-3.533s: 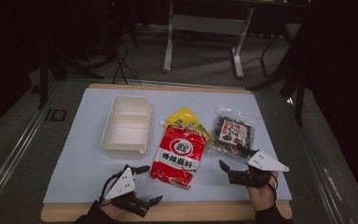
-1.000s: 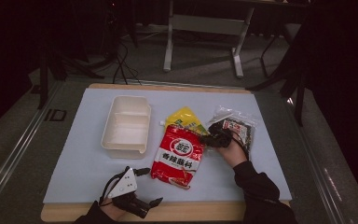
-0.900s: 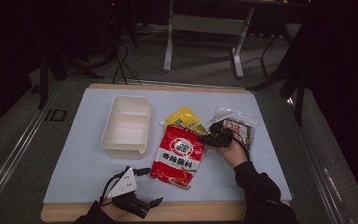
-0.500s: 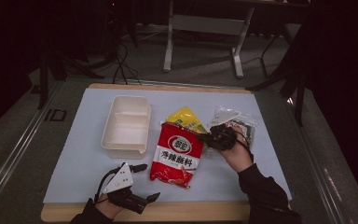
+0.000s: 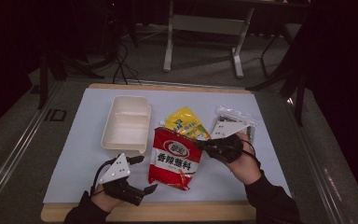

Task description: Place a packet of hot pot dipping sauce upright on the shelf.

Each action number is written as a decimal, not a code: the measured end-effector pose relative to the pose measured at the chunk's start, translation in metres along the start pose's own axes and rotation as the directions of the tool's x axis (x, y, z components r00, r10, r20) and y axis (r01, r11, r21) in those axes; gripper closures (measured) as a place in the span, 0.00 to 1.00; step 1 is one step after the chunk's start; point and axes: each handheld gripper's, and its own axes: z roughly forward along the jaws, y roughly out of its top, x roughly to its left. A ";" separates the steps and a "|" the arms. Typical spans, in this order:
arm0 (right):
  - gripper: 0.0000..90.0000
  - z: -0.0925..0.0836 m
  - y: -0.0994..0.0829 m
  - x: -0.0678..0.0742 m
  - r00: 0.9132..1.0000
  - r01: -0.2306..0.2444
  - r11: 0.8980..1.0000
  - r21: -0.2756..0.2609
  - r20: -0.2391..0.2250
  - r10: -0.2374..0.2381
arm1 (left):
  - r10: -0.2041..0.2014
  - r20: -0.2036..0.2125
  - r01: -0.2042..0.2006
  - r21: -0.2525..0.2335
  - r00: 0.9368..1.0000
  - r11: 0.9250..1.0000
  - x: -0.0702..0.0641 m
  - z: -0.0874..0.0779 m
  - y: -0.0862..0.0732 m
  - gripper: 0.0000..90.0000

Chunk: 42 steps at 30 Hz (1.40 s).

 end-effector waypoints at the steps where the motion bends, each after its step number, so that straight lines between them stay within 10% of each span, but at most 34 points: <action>1: 0.99 -0.002 0.001 0.003 1.000 0.014 1.000 -0.003 -0.004 -0.014 | 0.010 -0.005 -0.010 0.003 1.000 1.000 0.003 -0.001 0.003 0.03; 8: 0.99 -0.008 0.005 0.021 0.997 0.063 0.998 -0.012 -0.043 -0.064 | 0.038 -0.018 -0.038 0.008 0.999 0.999 0.027 -0.002 0.020 0.08; 16: 0.99 -0.013 0.016 0.032 0.992 0.103 0.994 -0.037 -0.066 -0.106 | 0.025 0.096 -0.029 0.038 0.995 0.999 0.048 0.024 0.032 0.18; 27: 0.99 -0.017 0.026 0.037 0.988 0.129 0.990 -0.055 -0.082 -0.133 | 0.094 0.274 -0.106 0.031 0.957 0.994 0.040 0.032 0.042 1.00; 33: 0.99 -0.022 0.027 0.033 0.988 0.121 0.990 -0.067 -0.083 -0.127 | 0.109 0.265 -0.122 0.035 0.958 0.992 0.036 0.031 0.052 1.00; 42: 0.70 -0.005 0.007 0.023 0.985 0.034 0.998 -0.056 -0.169 -0.043 | 0.118 0.290 -0.135 0.039 0.950 0.990 0.028 0.033 0.070 1.00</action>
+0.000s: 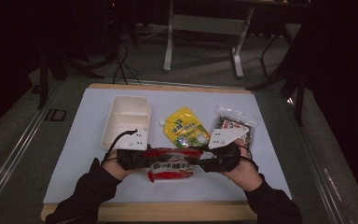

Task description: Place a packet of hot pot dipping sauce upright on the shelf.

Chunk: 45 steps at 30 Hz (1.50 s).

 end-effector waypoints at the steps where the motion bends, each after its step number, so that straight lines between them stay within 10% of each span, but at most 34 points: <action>1: 0.70 0.000 0.000 0.000 1.000 0.000 1.000 0.000 0.000 0.000 | 0.004 -0.003 -0.004 -0.010 1.000 1.000 -0.001 0.000 0.002 1.00; 9: 0.97 0.010 -0.013 -0.001 0.999 0.008 1.000 0.028 -0.035 -0.007 | 0.002 -0.008 -0.003 -0.036 1.000 0.999 -0.004 0.004 0.013 1.00; 16: 1.00 0.007 -0.011 0.000 0.998 0.049 0.997 0.058 -0.035 -0.047 | -0.024 0.013 0.024 -0.064 1.000 0.998 0.001 0.008 0.009 0.99; 20: 1.00 0.002 -0.009 -0.003 0.999 0.047 0.998 0.049 -0.030 -0.045 | -0.039 -0.039 0.035 -0.098 0.998 0.995 0.000 0.003 0.009 0.72; 35: 1.00 -0.023 0.010 -0.026 0.999 0.013 1.000 -0.021 0.034 -0.012 | -0.102 -0.187 0.078 -0.129 0.977 0.989 -0.011 -0.024 -0.022 0.36; 45: 1.00 -0.014 0.033 -0.048 0.998 -0.005 0.999 -0.038 0.059 0.008 | -0.150 -0.148 0.134 -0.116 0.977 0.984 -0.028 -0.012 -0.050 0.13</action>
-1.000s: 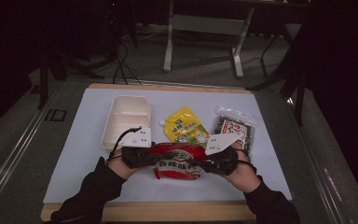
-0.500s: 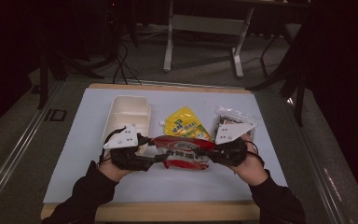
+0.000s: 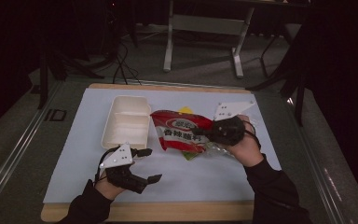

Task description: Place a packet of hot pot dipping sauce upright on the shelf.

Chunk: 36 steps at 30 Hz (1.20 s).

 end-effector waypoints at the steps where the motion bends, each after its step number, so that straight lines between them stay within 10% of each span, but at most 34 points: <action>1: 1.00 0.002 0.002 -0.002 1.000 0.001 1.000 0.002 0.006 -0.001 | 0.000 0.000 0.000 0.000 1.000 1.000 0.000 0.000 0.000 0.11; 15: 1.00 0.027 0.027 -0.033 1.000 -0.021 1.000 0.000 0.019 0.021 | -0.030 -0.018 0.030 0.007 0.999 1.000 -0.008 0.015 -0.044 0.01; 36: 1.00 0.078 0.065 -0.068 0.999 -0.041 0.999 0.001 0.019 0.041 | -0.026 -0.030 0.026 0.010 0.999 1.000 -0.014 0.014 -0.064 0.01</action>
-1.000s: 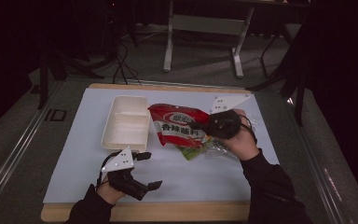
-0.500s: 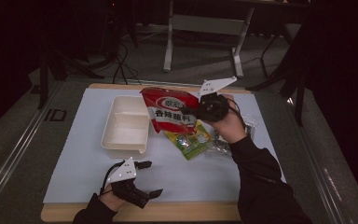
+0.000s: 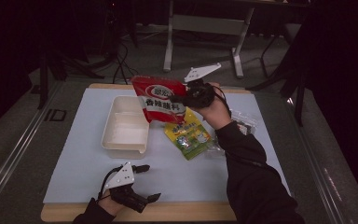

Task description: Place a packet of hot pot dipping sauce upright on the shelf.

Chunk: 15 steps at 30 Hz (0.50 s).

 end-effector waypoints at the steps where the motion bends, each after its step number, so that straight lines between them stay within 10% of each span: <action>1: 1.00 0.003 0.001 -0.001 1.000 -0.002 1.000 0.000 -0.002 0.002 | -0.001 0.002 0.001 0.000 1.000 1.000 0.000 -0.001 0.000 0.01; 15: 1.00 0.036 0.023 -0.019 1.000 -0.015 1.000 -0.004 0.008 0.015 | -0.001 -0.017 0.000 -0.012 1.000 1.000 -0.004 -0.008 -0.005 0.01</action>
